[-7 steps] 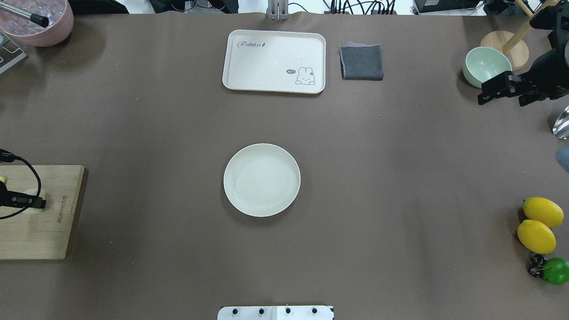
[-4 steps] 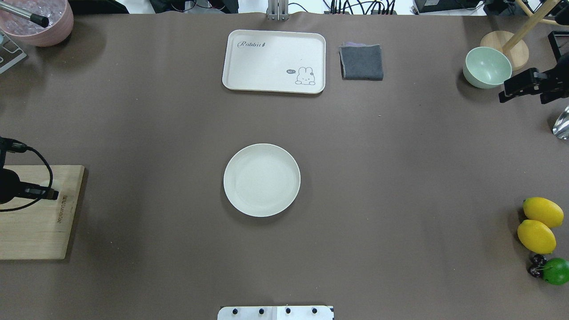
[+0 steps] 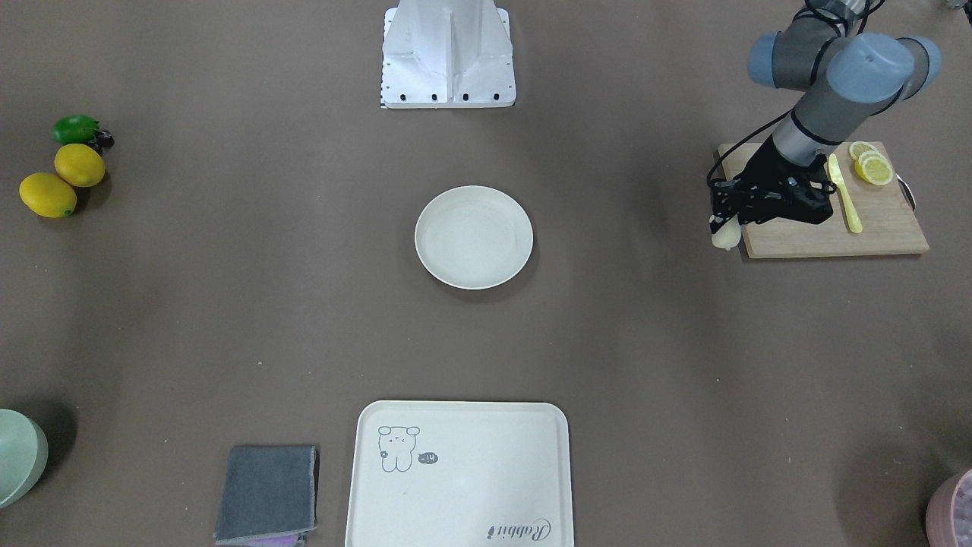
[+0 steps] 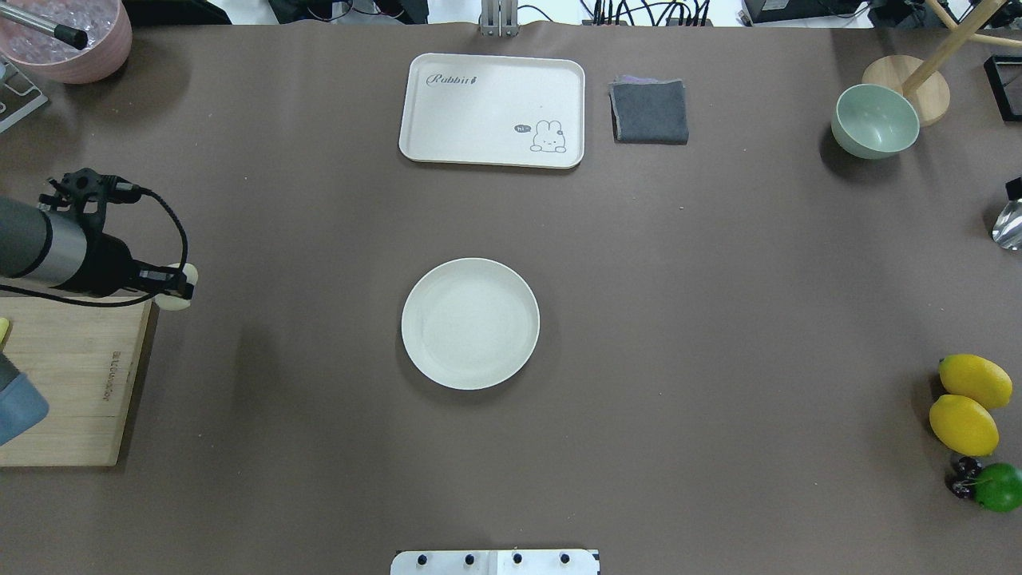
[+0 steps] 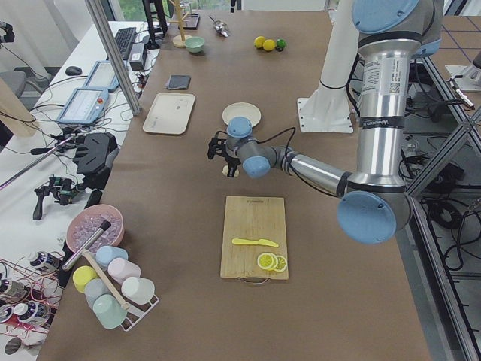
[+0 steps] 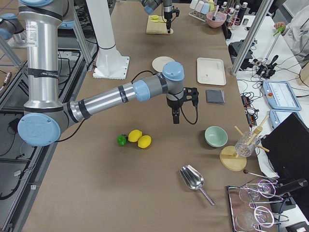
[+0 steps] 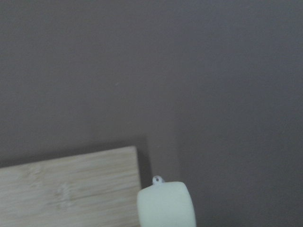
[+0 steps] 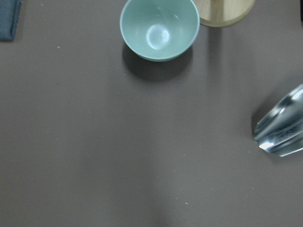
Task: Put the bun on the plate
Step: 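Lift the bun and carry it over the white plate with the left gripper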
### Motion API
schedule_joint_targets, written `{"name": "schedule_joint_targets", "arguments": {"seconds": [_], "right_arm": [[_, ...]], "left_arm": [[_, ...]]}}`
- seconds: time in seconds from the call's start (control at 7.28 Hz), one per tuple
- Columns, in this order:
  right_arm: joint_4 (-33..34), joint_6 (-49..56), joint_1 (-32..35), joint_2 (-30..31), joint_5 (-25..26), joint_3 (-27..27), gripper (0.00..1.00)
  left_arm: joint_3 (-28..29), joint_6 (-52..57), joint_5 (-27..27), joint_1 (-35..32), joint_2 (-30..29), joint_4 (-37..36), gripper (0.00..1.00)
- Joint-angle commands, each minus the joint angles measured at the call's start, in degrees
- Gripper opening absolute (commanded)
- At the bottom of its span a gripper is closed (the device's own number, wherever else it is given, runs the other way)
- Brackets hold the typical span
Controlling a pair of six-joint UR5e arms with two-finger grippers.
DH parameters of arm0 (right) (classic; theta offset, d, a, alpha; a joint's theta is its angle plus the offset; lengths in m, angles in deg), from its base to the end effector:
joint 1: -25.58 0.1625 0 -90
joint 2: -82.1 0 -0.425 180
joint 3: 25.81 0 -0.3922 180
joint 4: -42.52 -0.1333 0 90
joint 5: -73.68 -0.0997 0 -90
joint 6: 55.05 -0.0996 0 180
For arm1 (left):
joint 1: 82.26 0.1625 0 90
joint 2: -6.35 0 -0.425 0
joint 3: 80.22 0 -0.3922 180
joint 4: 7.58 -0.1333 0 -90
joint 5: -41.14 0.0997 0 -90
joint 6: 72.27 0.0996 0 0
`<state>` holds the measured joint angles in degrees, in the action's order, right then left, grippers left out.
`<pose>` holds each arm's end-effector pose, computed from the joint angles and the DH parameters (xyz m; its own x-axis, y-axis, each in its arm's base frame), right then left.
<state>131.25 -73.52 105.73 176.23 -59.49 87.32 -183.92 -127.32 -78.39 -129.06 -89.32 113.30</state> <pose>-0.0143 -0.4633 0.4923 0.6939 -0.0470 0.7185 -0.0626 0.9901 0.1253 0.3099 -0.4530 0.4341 0.5735 0.1174 -0.8107 0.0565 0.9817 0.1821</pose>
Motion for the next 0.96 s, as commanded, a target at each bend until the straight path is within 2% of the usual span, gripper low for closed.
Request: {"name": "schedule_joint_targets", "arguments": {"seconds": [0.0, 0.14, 0.27, 0.41, 0.55, 0.69, 0.82], "right_arm": [[-0.04, 12.27, 3.69, 5.69, -0.42, -3.59, 1.00], [-0.48, 16.32, 4.40, 6.14, -0.51, -6.40, 1.00], [-0.48, 17.49, 4.75, 6.23, -0.51, -6.69, 1.00], [-0.57, 17.50, 4.93, 6.24, -0.42, -6.78, 1.00], [-0.48, 17.50, 4.93, 6.24, -0.51, -6.86, 1.00], [-0.48, 17.50, 4.93, 6.93, -0.51, -6.86, 1.00], [-0.57, 17.50, 4.93, 7.20, -0.51, -6.86, 1.00]], "left_arm": [[2.26, -10.28, 0.61, 5.19, -14.03, -7.30, 0.30], [5.32, -15.90, 3.93, 9.50, -21.23, -8.98, 0.30], [8.05, -20.14, 8.14, 13.98, -26.09, -9.26, 0.30], [8.68, -23.31, 9.40, 15.85, -28.40, -9.26, 0.31], [8.95, -25.52, 12.19, 18.48, -29.91, -9.26, 0.37], [11.48, -26.06, 15.44, 20.59, -32.27, -9.00, 0.52], [13.76, -25.81, 17.74, 21.40, -32.73, -8.47, 0.86]]}}
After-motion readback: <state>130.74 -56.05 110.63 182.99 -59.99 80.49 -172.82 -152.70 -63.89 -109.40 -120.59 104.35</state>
